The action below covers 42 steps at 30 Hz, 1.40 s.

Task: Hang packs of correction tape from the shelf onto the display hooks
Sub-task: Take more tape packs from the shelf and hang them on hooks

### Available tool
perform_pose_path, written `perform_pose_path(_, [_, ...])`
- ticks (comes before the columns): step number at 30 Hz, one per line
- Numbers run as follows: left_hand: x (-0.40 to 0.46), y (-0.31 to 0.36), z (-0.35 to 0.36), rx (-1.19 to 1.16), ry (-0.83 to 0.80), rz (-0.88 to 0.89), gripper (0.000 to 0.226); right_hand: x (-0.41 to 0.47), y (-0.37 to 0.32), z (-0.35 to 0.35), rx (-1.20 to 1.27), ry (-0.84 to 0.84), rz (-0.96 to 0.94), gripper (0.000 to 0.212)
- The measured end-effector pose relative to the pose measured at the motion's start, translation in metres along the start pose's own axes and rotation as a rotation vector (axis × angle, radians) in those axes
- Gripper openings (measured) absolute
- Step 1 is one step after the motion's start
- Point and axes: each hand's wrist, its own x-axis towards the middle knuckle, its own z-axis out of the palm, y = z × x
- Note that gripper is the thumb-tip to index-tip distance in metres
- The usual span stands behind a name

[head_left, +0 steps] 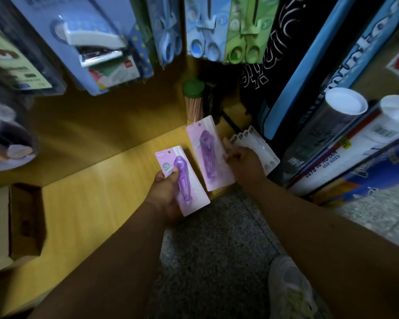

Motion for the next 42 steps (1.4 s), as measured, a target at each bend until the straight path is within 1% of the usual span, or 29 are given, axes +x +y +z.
perform_pose_path(2, [-0.005, 0.003, 0.005, -0.026, -0.037, -0.026, 0.023, -0.008, -0.008, 0.001, 0.132, -0.08, 0.057, 0.019])
perform_pose_path(4, [-0.011, 0.005, 0.011, -0.066, -0.105, -0.045, 0.038, -0.015, -0.01, 0.005, 0.128, -0.157, 0.12, 0.023])
perform_pose_path(5, [-0.013, 0.006, 0.014, -0.079, -0.128, -0.041, 0.042, -0.017, -0.009, 0.007, 0.114, -0.184, 0.139, 0.025])
perform_pose_path(7, [-0.017, 0.006, 0.02, -0.097, -0.169, -0.017, 0.042, -0.021, -0.006, 0.011, 0.09, -0.211, 0.139, 0.026])
perform_pose_path(9, [-0.018, 0.005, 0.024, -0.101, -0.176, 0.002, 0.042, -0.023, -0.006, 0.012, 0.044, -0.207, 0.107, 0.026])
perform_pose_path(13, [-0.014, 0.002, 0.026, -0.094, -0.164, -0.008, 0.039, -0.022, -0.002, 0.01, 0.076, -0.214, 0.109, 0.017])
perform_pose_path(14, [-0.012, 0.001, 0.026, -0.096, -0.168, -0.013, 0.038, -0.019, 0.001, 0.008, 0.062, -0.191, 0.104, 0.015])
perform_pose_path(15, [-0.01, 0.001, 0.026, -0.099, -0.169, -0.016, 0.034, -0.015, 0.005, 0.005, 0.022, -0.145, 0.098, 0.015])
perform_pose_path(17, [-0.006, -0.001, 0.024, -0.106, -0.168, -0.018, 0.024, -0.009, 0.012, -0.005, -0.133, -0.019, 0.067, 0.017])
perform_pose_path(19, [-0.003, -0.003, 0.022, -0.102, -0.161, -0.022, 0.021, -0.004, 0.017, -0.014, -0.296, 0.102, 0.025, 0.026])
perform_pose_path(20, [-0.002, -0.005, 0.022, -0.1, -0.16, -0.024, 0.021, 0.0, 0.02, -0.018, -0.35, 0.13, 0.025, 0.031])
perform_pose_path(21, [0.0, -0.006, 0.021, -0.1, -0.159, -0.025, 0.02, 0.005, 0.025, -0.02, -0.401, 0.132, 0.048, 0.033])
perform_pose_path(24, [0.003, -0.01, 0.019, -0.106, -0.146, -0.031, 0.018, 0.021, 0.039, -0.021, -0.591, 0.104, 0.138, 0.029])
perform_pose_path(26, [0.006, -0.011, 0.019, -0.113, -0.14, -0.034, 0.019, 0.028, 0.046, -0.015, -0.676, 0.114, 0.126, 0.031])
perform_pose_path(28, [0.008, -0.013, 0.018, -0.118, -0.137, -0.039, 0.024, 0.03, 0.047, -0.01, -0.731, 0.152, 0.101, 0.031])
perform_pose_path(31, [0.008, -0.015, 0.018, -0.125, -0.121, -0.048, 0.036, 0.03, 0.044, -0.007, -0.773, 0.154, 0.075, 0.034])
perform_pose_path(34, [0.008, -0.018, 0.018, -0.123, -0.131, -0.054, 0.04, 0.032, 0.041, -0.005, -0.798, 0.059, 0.069, 0.034])
perform_pose_path(37, [0.008, -0.019, 0.018, -0.118, -0.13, -0.06, 0.04, 0.031, 0.039, -0.004, -0.824, 0.004, 0.032, 0.028])
perform_pose_path(40, [0.005, -0.019, 0.018, -0.118, -0.133, -0.064, 0.033, 0.027, 0.033, -0.006, -0.846, -0.051, 0.017, 0.029])
perform_pose_path(42, [0.004, -0.019, 0.017, -0.11, -0.132, -0.065, 0.033, 0.025, 0.031, -0.006, -0.844, -0.08, 0.019, 0.03])
